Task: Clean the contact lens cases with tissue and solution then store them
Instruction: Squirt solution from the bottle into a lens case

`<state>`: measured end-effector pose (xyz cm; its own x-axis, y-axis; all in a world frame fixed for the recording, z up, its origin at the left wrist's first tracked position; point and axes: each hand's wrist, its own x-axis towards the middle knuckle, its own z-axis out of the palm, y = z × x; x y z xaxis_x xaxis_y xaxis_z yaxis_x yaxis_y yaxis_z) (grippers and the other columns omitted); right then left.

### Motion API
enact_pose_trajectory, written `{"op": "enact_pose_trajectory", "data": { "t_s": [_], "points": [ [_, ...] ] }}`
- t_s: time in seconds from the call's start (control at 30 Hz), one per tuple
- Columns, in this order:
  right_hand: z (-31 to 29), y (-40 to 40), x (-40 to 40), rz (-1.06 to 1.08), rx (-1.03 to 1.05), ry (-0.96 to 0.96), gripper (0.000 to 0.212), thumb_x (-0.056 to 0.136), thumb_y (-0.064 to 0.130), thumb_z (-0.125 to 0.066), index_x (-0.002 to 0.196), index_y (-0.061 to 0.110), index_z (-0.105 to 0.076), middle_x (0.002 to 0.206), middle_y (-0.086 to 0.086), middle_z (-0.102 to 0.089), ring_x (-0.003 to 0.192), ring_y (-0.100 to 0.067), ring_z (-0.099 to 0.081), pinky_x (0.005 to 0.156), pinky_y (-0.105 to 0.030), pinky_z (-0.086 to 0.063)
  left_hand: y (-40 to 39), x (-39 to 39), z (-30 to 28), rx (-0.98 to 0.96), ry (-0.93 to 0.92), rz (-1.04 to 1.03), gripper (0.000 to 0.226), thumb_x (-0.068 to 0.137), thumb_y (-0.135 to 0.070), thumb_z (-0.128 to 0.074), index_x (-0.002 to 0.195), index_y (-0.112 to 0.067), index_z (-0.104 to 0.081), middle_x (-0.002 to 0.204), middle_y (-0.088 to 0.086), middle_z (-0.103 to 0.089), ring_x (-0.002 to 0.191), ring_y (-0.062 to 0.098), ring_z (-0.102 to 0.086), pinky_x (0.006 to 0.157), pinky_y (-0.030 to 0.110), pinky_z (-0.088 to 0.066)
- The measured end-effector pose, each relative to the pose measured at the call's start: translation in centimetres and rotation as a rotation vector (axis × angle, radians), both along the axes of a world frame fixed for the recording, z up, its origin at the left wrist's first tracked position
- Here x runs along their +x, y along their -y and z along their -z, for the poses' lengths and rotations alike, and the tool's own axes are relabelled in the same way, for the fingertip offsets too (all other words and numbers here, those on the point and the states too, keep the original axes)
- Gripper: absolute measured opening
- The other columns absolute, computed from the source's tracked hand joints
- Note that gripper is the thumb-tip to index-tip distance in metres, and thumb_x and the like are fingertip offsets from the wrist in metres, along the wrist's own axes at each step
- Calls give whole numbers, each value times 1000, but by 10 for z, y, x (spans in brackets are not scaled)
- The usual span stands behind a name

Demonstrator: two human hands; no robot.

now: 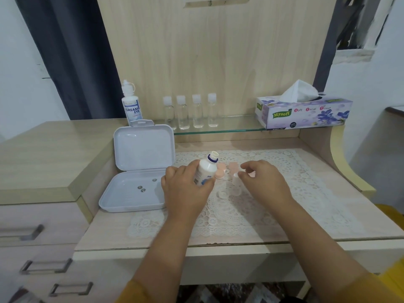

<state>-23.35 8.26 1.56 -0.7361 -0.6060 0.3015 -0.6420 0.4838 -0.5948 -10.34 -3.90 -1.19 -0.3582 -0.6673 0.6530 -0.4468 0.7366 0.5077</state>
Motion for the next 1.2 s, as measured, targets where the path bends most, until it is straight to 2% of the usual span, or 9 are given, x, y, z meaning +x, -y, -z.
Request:
{"op": "enact_pose_trajectory", "data": {
  "t_s": [0.13, 0.3, 0.37, 0.5, 0.6, 0.7, 0.8, 1.07, 1.2],
  "points": [
    [1, 14, -1, 21, 148, -66, 33, 93, 32, -56, 122, 19, -64, 116, -2, -62, 108, -21, -55, 83, -35, -50, -2, 1, -1, 2, 0, -4, 44, 71, -38, -76, 113, -28, -66, 80, -9, -62, 86, 14, -37, 73, 25, -13],
    [4, 16, 0, 36, 158, -55, 22, 91, 29, -58, 108, 18, -67, 103, 1, -65, 93, -18, -59, 75, -33, -52, -2, 1, 0, 1, -10, -9, 45, 68, -37, -78, 111, -27, -67, 78, -8, -61, 86, 17, -40, 76, 27, -17],
    [1, 16, 1, 30, 10, 31, 14, 91, 30, -59, 100, 21, -66, 94, 6, -66, 85, -14, -60, 71, -31, -51, -1, 1, 1, -10, -2, -10, 44, 68, -37, -78, 110, -28, -67, 77, -9, -61, 85, 17, -41, 75, 26, -16],
    [-23, 17, 6, -73, -510, 350, 5, 89, 23, -65, 92, 23, -68, 84, 12, -67, 74, 0, -60, 62, -14, -43, 0, 0, 2, -38, 2, -18, 43, 66, -38, -79, 107, -27, -68, 74, -10, -60, 82, 17, -41, 75, 28, -19],
    [-34, 20, 14, -197, -669, 481, 11, 88, 16, -66, 89, 26, -70, 81, 10, -71, 70, 5, -61, 64, -10, -46, 0, -1, 2, -39, 1, -20, 44, 68, -38, -77, 109, -29, -67, 74, -11, -59, 83, 14, -35, 73, 25, -13],
    [-33, 24, 17, -257, -629, 467, 16, 88, 13, -65, 88, 28, -70, 86, 7, -73, 79, -1, -65, 74, -16, -49, 0, 0, 2, -30, 8, -13, 44, 69, -39, -75, 111, -30, -66, 77, -12, -59, 85, 14, -36, 73, 24, -12],
    [-31, 26, 17, -274, -604, 461, 19, 88, 11, -64, 92, 29, -70, 91, 10, -73, 84, 0, -65, 76, -16, -48, 1, -1, 2, -27, 15, -19, 44, 69, -42, -71, 111, -30, -66, 78, -11, -59, 86, 17, -39, 76, 27, -17],
    [-31, 29, 18, -294, -518, 384, 22, 89, 14, -62, 106, 26, -71, 96, 22, -68, 85, 10, -61, 72, -6, -45, 3, -2, 5, -41, 12, -14, 46, 69, -46, -68, 112, -30, -65, 81, -11, -60, 86, 12, -33, 77, 28, -19],
    [-33, 30, 20, -289, -485, 357, 17, 89, 21, -63, 97, 35, -69, 93, 13, -70, 80, 0, -61, 68, -7, -45, 3, -2, 5, -59, 9, -13, 47, 69, -49, -65, 112, -30, -66, 81, -11, -59, 86, 10, -30, 77, 27, -17]
  ]
}}
